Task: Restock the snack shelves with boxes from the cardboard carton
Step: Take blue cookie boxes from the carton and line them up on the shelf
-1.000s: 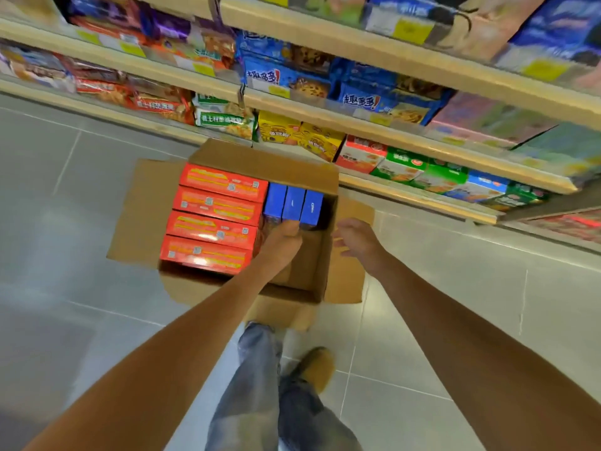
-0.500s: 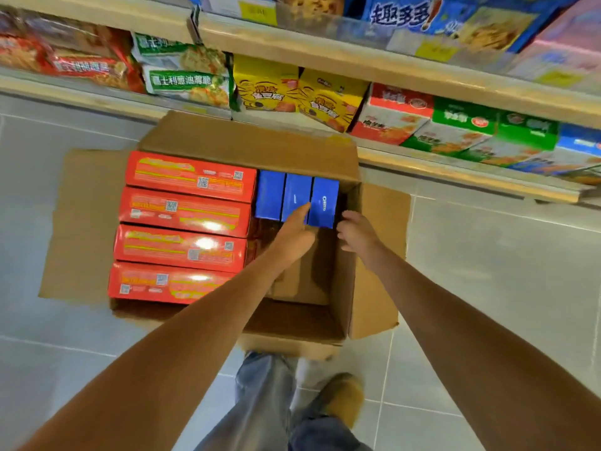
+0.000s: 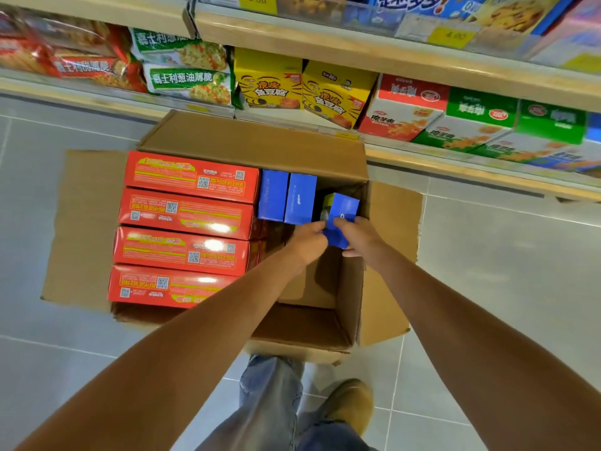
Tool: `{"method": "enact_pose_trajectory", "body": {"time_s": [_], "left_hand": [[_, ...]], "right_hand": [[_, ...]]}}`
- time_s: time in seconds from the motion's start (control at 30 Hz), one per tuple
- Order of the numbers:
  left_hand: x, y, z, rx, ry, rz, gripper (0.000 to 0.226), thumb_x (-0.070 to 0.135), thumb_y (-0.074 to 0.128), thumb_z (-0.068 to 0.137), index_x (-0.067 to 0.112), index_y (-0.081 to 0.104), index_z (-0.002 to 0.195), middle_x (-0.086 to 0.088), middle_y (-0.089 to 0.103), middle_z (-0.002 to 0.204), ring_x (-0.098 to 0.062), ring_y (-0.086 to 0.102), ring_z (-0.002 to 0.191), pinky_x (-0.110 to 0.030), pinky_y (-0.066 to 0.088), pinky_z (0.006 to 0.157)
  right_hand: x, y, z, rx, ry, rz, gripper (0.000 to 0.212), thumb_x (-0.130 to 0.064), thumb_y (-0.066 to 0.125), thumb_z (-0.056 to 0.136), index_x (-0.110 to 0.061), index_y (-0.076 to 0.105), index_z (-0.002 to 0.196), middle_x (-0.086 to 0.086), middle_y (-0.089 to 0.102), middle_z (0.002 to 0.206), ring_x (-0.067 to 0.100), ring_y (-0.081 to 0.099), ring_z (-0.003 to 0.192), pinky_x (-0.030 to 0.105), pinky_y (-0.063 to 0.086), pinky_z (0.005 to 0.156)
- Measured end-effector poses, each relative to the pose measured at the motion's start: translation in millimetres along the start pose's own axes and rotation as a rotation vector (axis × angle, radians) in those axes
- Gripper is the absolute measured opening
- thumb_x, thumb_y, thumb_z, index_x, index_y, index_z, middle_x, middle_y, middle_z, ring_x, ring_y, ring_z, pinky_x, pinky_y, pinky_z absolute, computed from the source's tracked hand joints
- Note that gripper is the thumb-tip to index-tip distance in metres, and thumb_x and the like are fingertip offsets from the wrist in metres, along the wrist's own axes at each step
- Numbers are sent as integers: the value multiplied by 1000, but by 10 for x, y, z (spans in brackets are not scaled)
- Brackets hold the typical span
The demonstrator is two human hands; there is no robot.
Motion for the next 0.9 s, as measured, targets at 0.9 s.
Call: {"method": "enact_pose_trajectory", "body": {"time_s": [0.9], "left_hand": [[3285,-244,-3836,103,581,558,75,4,62,85,18,24,148,-9,30,152,-26,31,139,-30,30,106]], "right_hand": [[-1839,-1925,-4270,-91,-552,-312,24,-30,65,88,-15,58,105,0,63,89,13,62,74,22,51,64]]}}
Point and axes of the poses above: each hand's wrist, its own z-axis towards the middle knuckle, its own y-axis out of the palm, x = y × z, the point moved 9 cm from there along z, towards the middle knuckle
